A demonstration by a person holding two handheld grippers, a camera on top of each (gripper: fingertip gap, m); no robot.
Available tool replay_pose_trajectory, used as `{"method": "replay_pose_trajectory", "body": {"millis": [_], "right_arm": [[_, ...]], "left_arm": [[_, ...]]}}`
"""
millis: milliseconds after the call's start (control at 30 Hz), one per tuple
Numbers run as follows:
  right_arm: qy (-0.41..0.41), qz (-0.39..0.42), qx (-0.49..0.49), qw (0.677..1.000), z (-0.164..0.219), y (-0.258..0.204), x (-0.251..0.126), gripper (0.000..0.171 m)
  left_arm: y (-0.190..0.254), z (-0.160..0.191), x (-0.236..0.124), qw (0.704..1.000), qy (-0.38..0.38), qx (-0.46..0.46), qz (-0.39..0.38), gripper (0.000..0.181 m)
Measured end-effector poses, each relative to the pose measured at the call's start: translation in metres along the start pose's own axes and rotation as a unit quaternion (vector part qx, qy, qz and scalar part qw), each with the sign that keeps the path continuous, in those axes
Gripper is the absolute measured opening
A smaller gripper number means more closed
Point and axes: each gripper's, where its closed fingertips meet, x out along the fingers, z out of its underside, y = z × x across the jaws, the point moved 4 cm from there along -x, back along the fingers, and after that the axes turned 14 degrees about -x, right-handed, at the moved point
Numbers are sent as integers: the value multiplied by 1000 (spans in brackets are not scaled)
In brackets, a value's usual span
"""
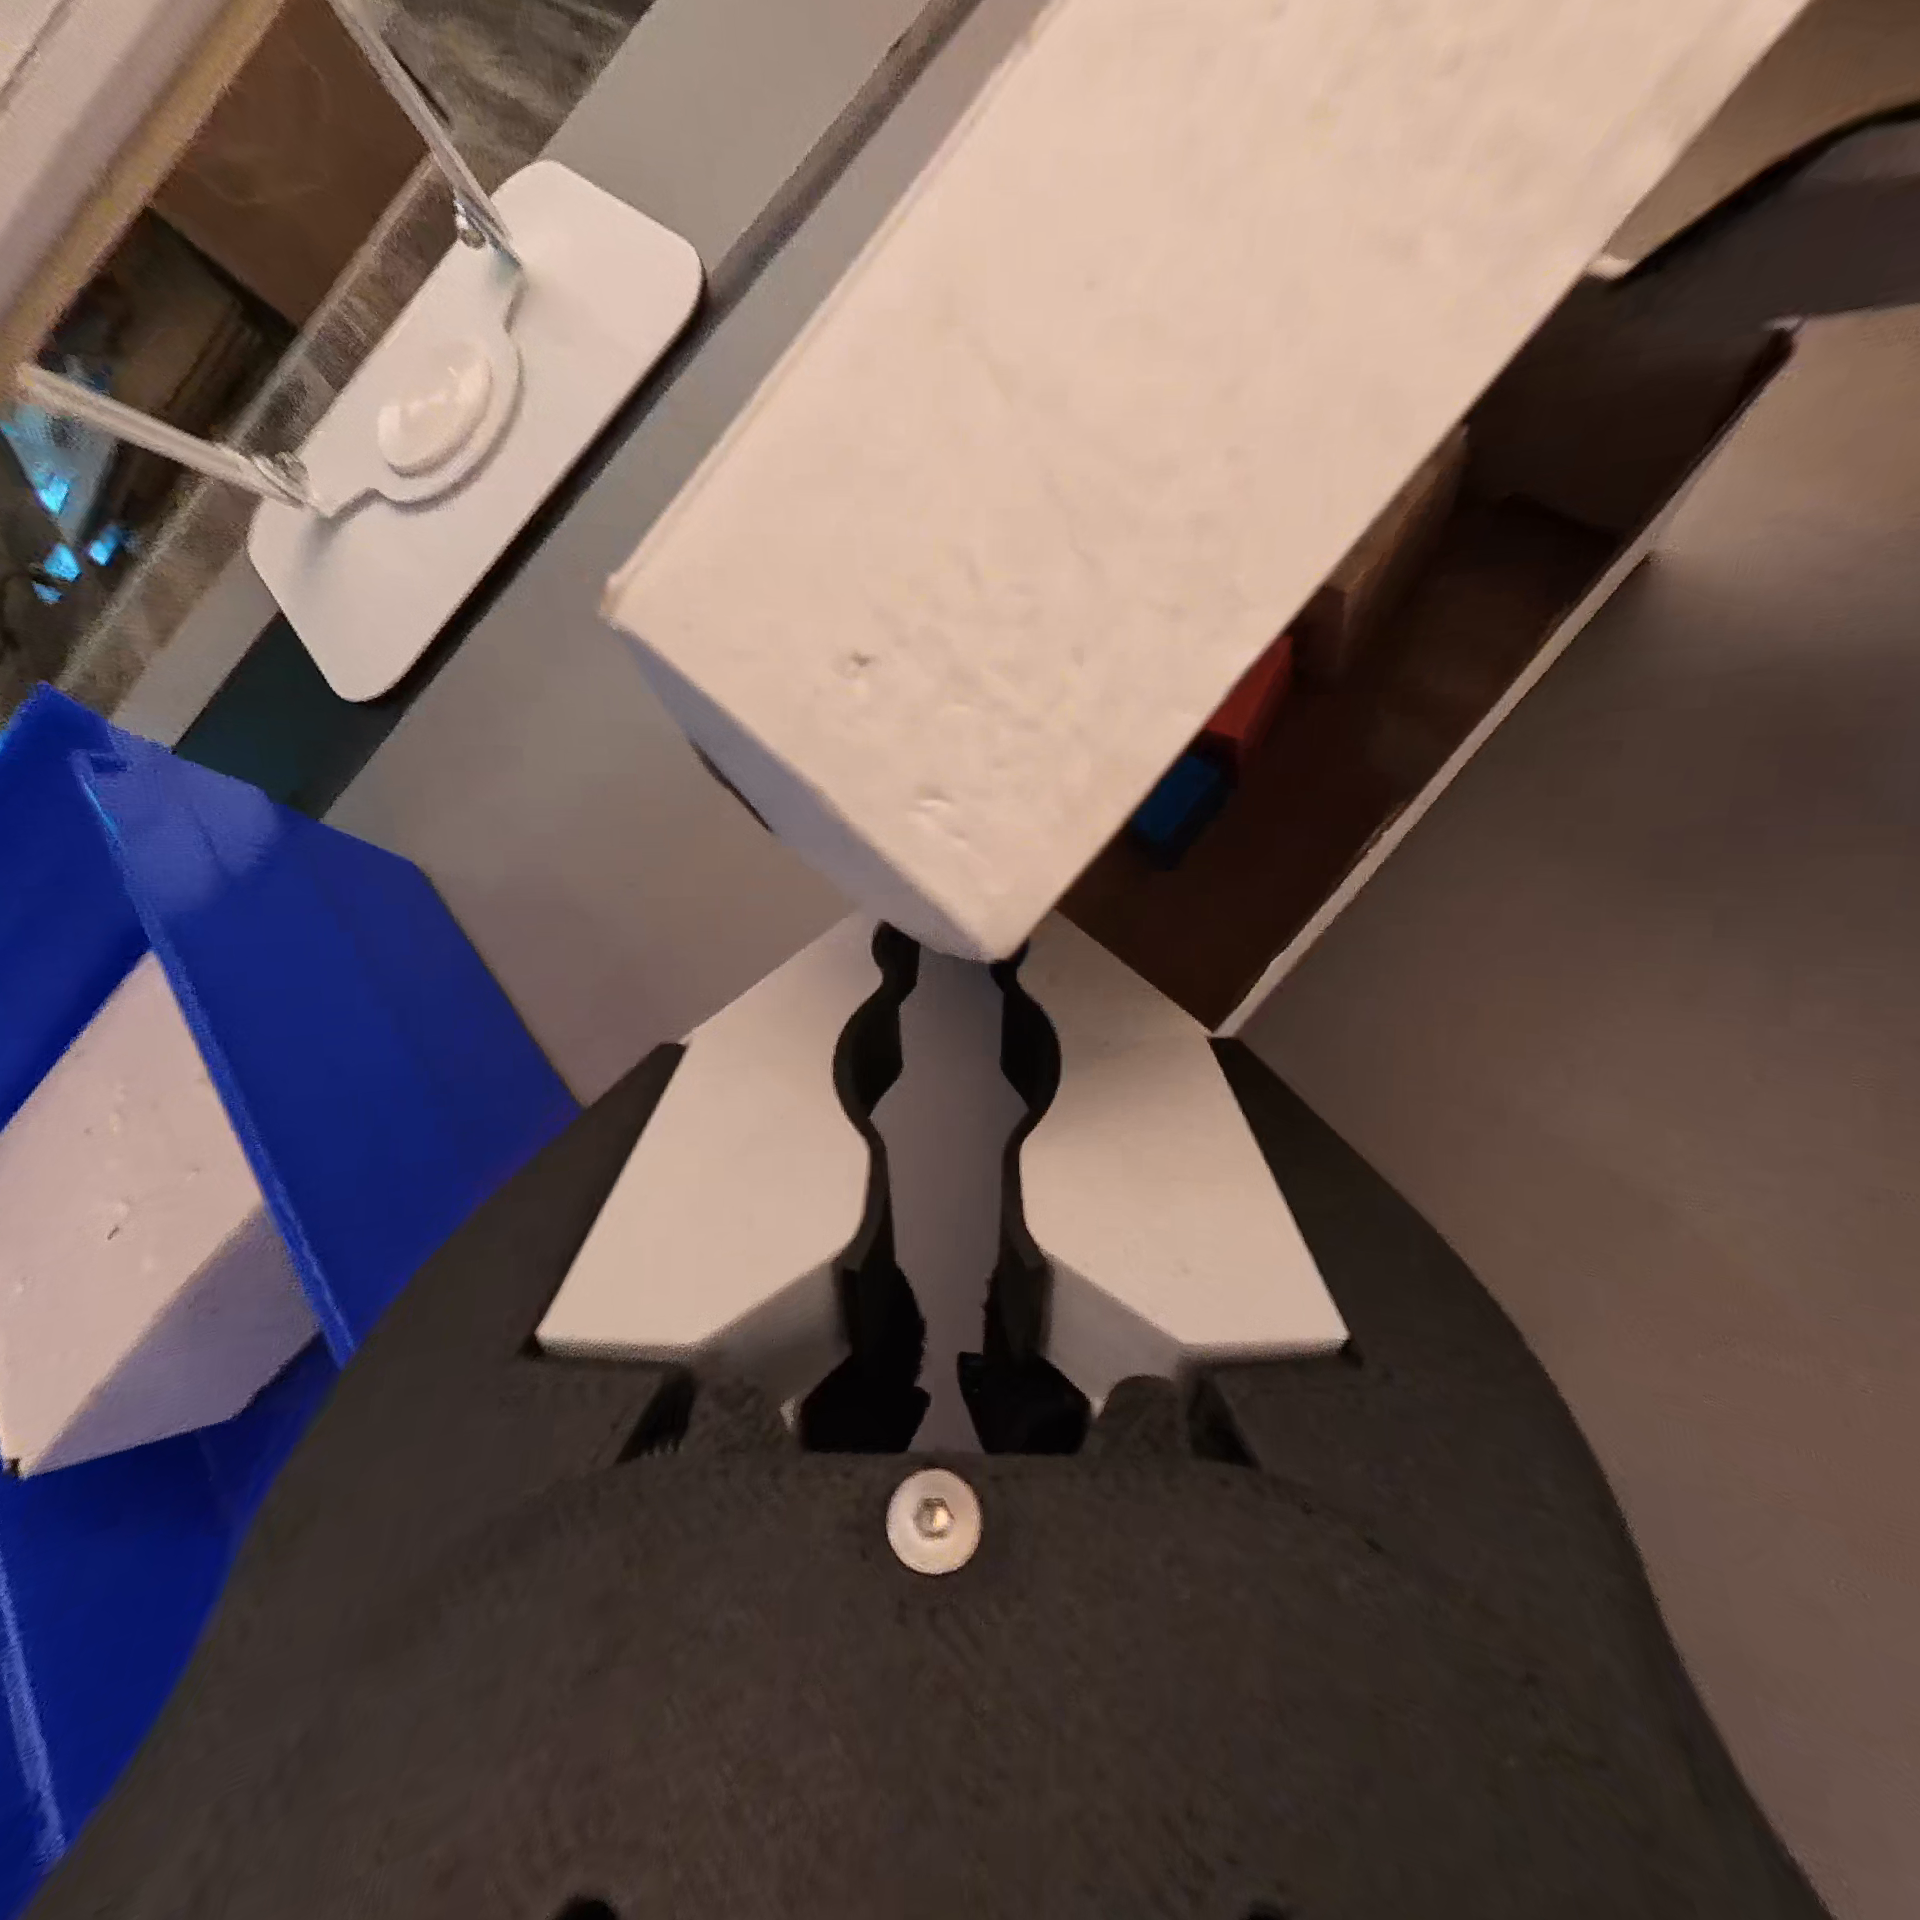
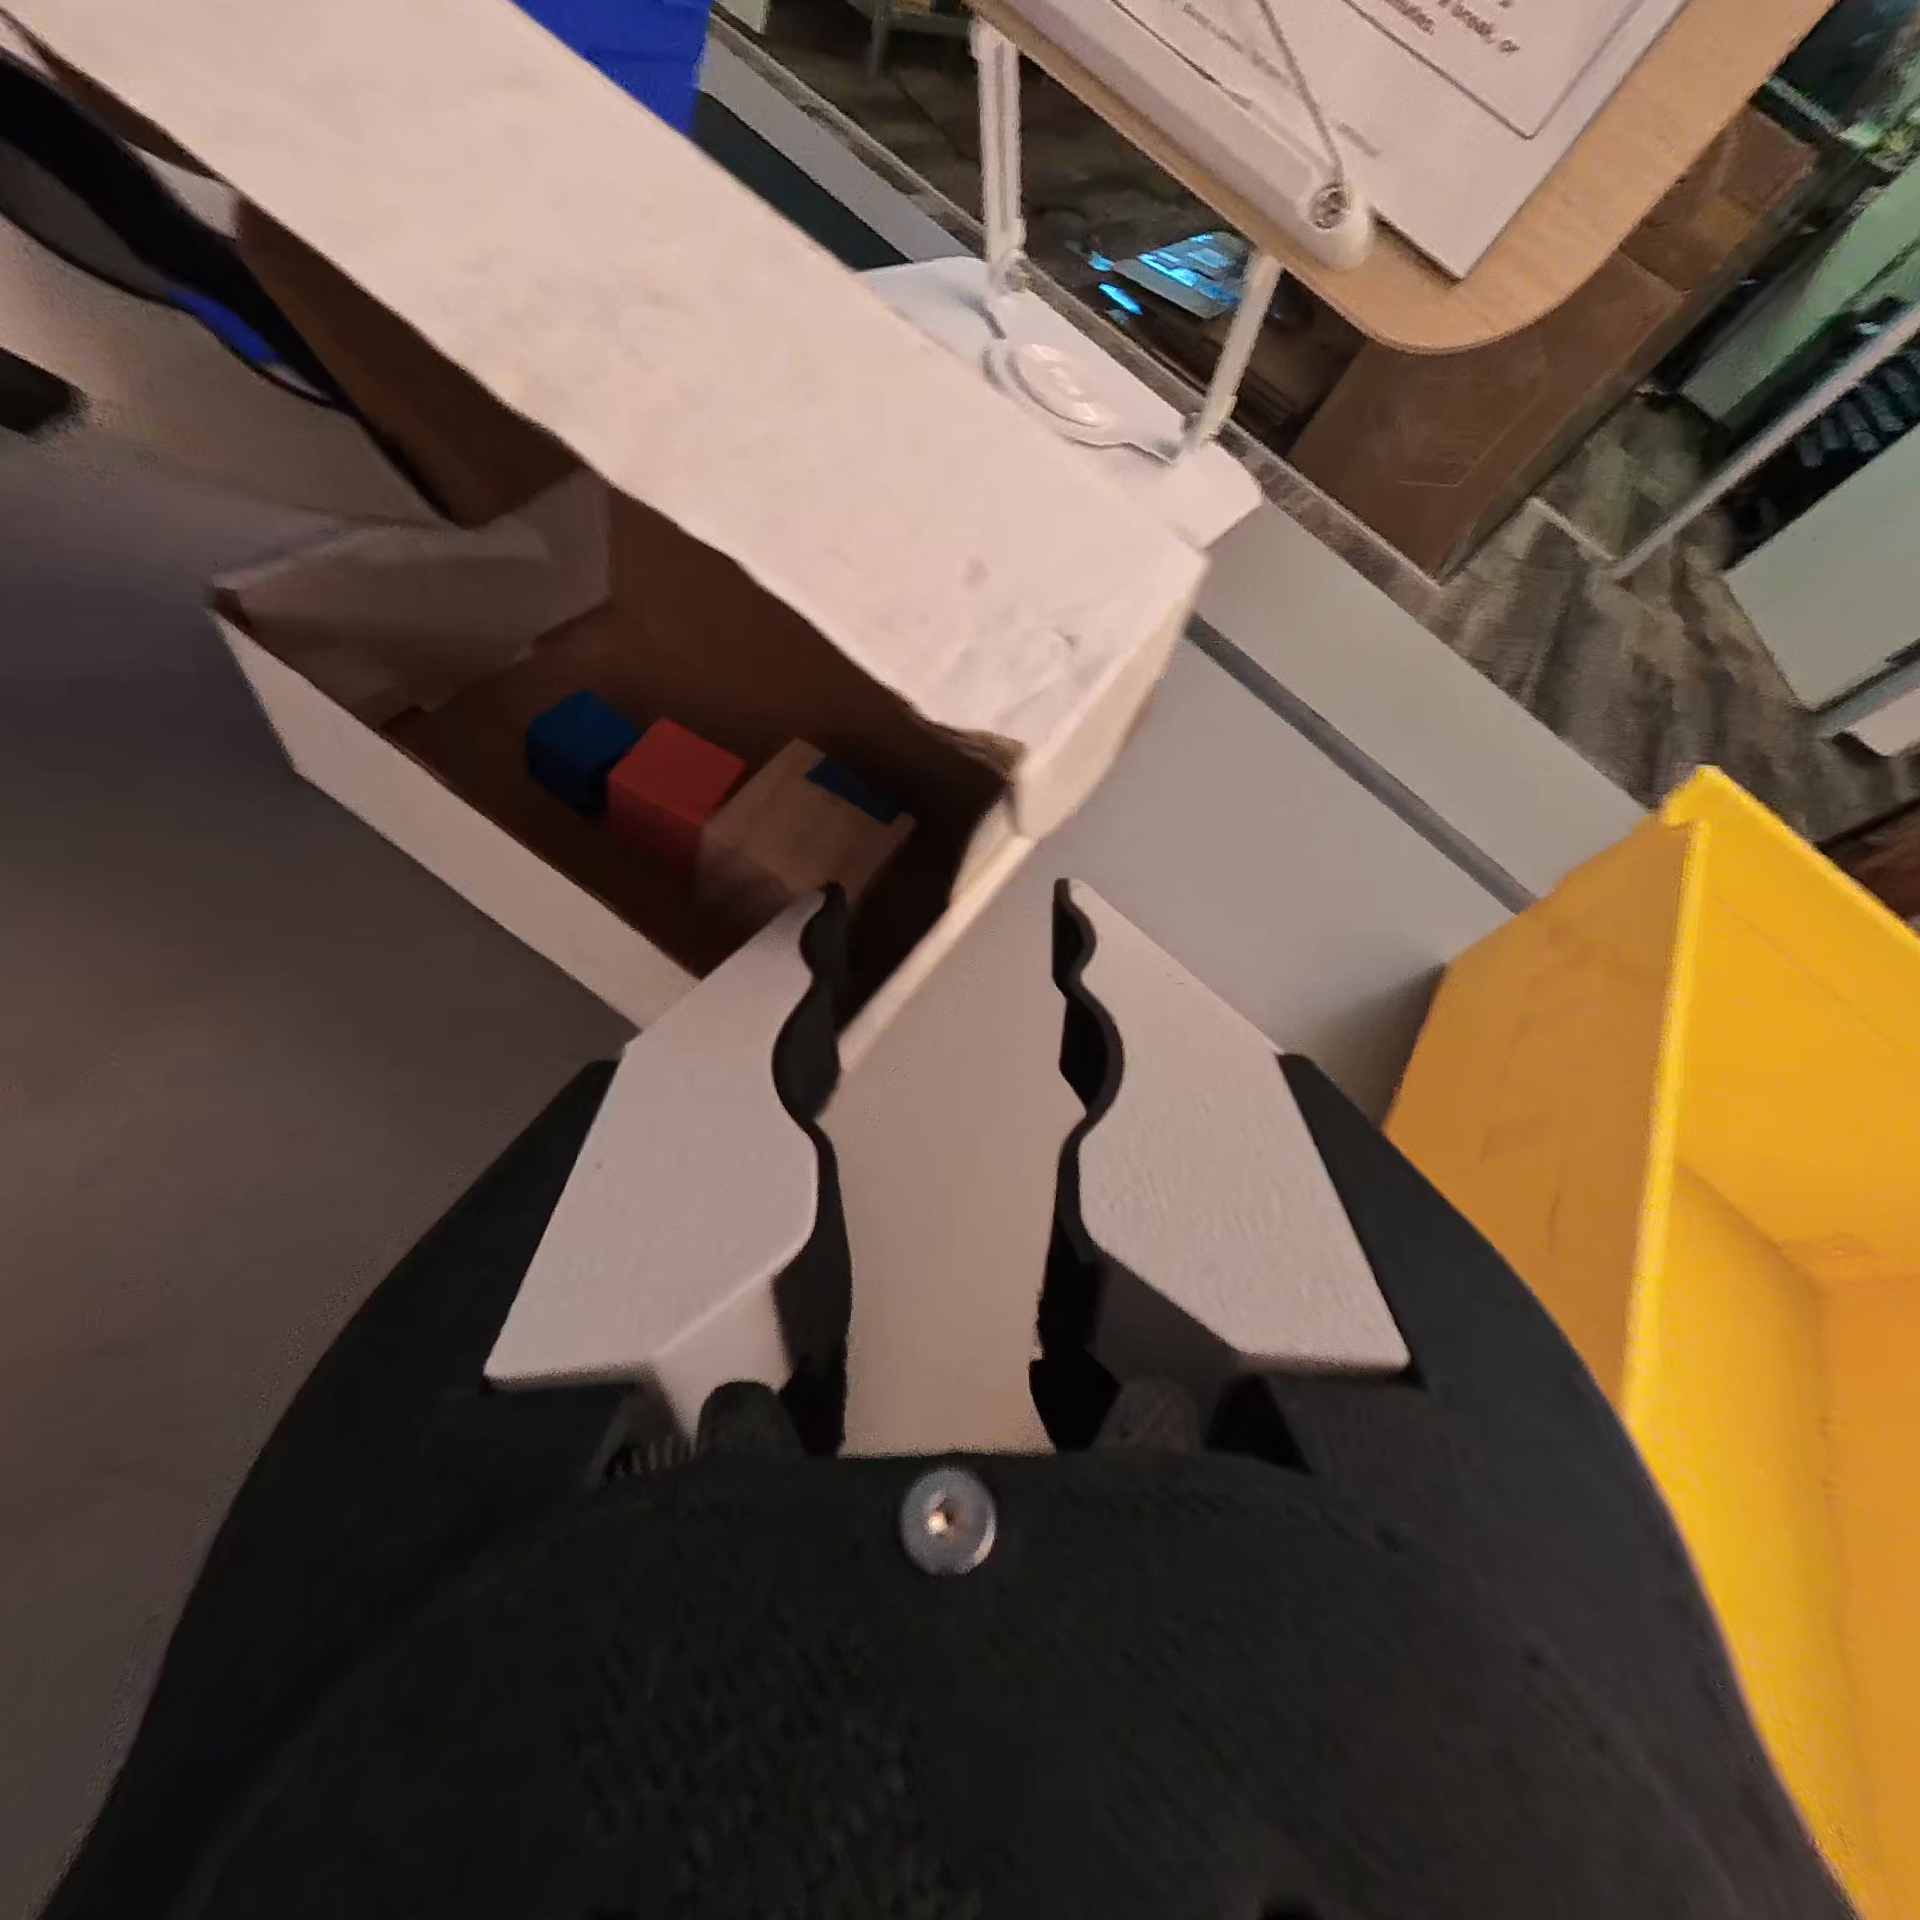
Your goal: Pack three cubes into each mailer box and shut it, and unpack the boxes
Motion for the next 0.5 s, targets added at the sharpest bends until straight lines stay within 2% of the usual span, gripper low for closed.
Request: {"method": "replay_pose_trajectory", "body": {"millis": [33, 100, 133, 267, 300, 367, 467, 500], "right_arm": [[-4, 18, -11, 1000, 1, 5, -2, 41], [5, 46, -26, 999, -2, 12, -6, 48], [19, 52, -31, 998, -6, 12, -8, 52], [65, 84, -67, 992, -24, 11, -13, 50], [72, 92, -79, 990, -27, 11, -15, 45], [83, 102, -99, 986, -32, 8, -17, 35], [81, 108, -96, 986, -33, 9, -18, 27], [83, 109, -90, 986, -33, 10, -20, 24]], "left_arm": [[0, 1, -3, 1000, -10, -11, 6, 11], [2, 3, -9, 999, -33, -26, 19, 13], [2, 1, -13, 999, -36, -29, 16, 22], [-17, -12, -28, 998, 5, -29, -63, 59], [-18, -16, -30, 997, 18, -26, -70, 62], [-13, -22, -33, 996, 47, -17, -68, 60], [-1, -33, -40, 993, 96, 12, -61, 27], [1, -33, -42, 992, 99, 27, -69, 23]]}}
